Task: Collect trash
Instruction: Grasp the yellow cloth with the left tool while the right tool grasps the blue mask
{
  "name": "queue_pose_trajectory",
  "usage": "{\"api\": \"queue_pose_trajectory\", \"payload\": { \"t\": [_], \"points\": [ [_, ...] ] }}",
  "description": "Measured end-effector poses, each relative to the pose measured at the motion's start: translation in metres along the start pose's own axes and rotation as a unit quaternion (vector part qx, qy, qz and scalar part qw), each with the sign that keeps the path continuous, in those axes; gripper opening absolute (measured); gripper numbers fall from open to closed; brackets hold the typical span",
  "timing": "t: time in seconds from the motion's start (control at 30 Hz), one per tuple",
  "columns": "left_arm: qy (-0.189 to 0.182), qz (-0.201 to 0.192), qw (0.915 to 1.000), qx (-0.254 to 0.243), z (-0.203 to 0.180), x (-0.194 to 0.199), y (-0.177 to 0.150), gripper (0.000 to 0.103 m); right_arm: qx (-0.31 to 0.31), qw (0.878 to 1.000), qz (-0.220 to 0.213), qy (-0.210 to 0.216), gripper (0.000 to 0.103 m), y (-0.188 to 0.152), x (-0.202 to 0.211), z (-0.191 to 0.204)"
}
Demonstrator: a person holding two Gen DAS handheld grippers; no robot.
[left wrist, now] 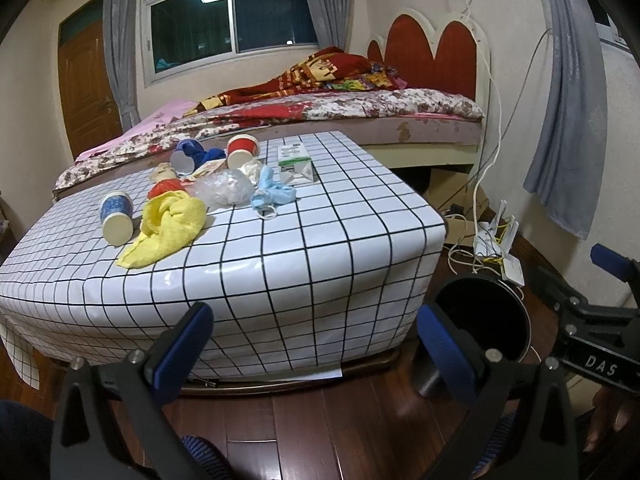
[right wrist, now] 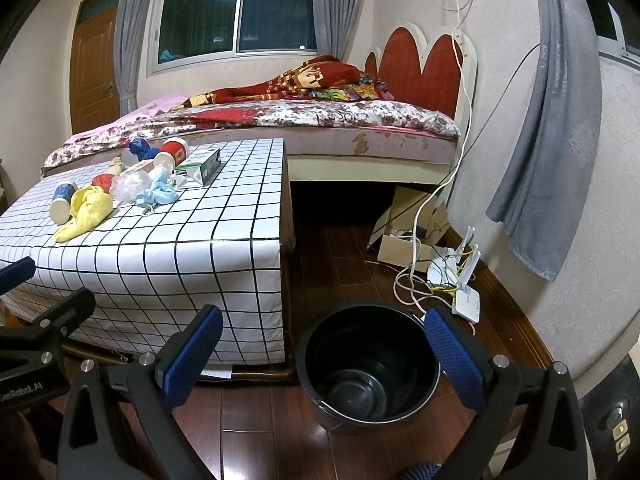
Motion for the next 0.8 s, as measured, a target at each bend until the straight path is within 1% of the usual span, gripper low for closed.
{"api": "queue_pose_trajectory", "payload": {
  "t": [0.03, 0.1, 0.2, 0.33, 0.4, 0.47, 0.5, 0.6, 0.7, 0.8],
  "points": [
    [0.001, -0.001, 1.0, 0.003, 0.004, -0.001, 0.001, 0.102, 0.002, 1.0, -0.001, 0.002, 0.102, 0.001, 0.0, 0.009],
    [0.004, 0.0, 1.0, 0.007, 0.012, -0.004, 0.005, 0.102, 0.004, 1.0, -0.003, 0.011, 0.102, 0.006, 0.0, 0.012],
    [0.018, -0.005, 0.9997, 0.014, 0.032, -0.009, 0.012, 0.102, 0.009, 1.0, -0.011, 0.026, 0.102, 0.016, -0.002, 0.02],
    [0.041, -0.013, 0.9989, 0.021, 0.058, -0.016, 0.021, 0.102, 0.01, 0.998, -0.013, 0.064, 0.102, 0.034, -0.011, 0.039],
    [0.053, -0.012, 0.9981, 0.03, 0.076, -0.022, 0.024, 0.102, 0.016, 0.996, -0.015, 0.082, 0.102, 0.045, -0.016, 0.055],
    [0.052, -0.013, 0.9974, 0.047, 0.096, -0.03, 0.028, 0.102, 0.023, 0.995, -0.017, 0.097, 0.102, 0.054, -0.021, 0.069],
    [0.046, -0.013, 0.9973, 0.056, 0.102, -0.034, 0.029, 0.102, 0.029, 0.994, -0.018, 0.105, 0.101, 0.059, -0.023, 0.077],
    [0.031, -0.041, 0.9941, 0.095, 0.125, -0.041, 0.036, 0.102, 0.041, 0.991, -0.014, 0.128, 0.089, 0.072, -0.037, 0.101],
    [0.036, -0.055, 0.9904, 0.122, 0.146, -0.051, 0.043, 0.102, 0.047, 0.988, -0.005, 0.148, 0.088, 0.081, -0.057, 0.125],
    [0.058, -0.055, 0.9888, 0.126, 0.162, -0.068, 0.053, 0.102, 0.046, 0.985, 0.006, 0.165, 0.087, 0.091, -0.081, 0.144]
  ]
}}
Point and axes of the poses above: each gripper's, at about its wrist camera, not at the fingertips, and x roughly against the way its jaws point, z to its left, y to its top, the point moved 5 cm from there along -x, roughly the way its jaws point, and after that the axes turned 4 degrees about y, right-handed, at the moved point
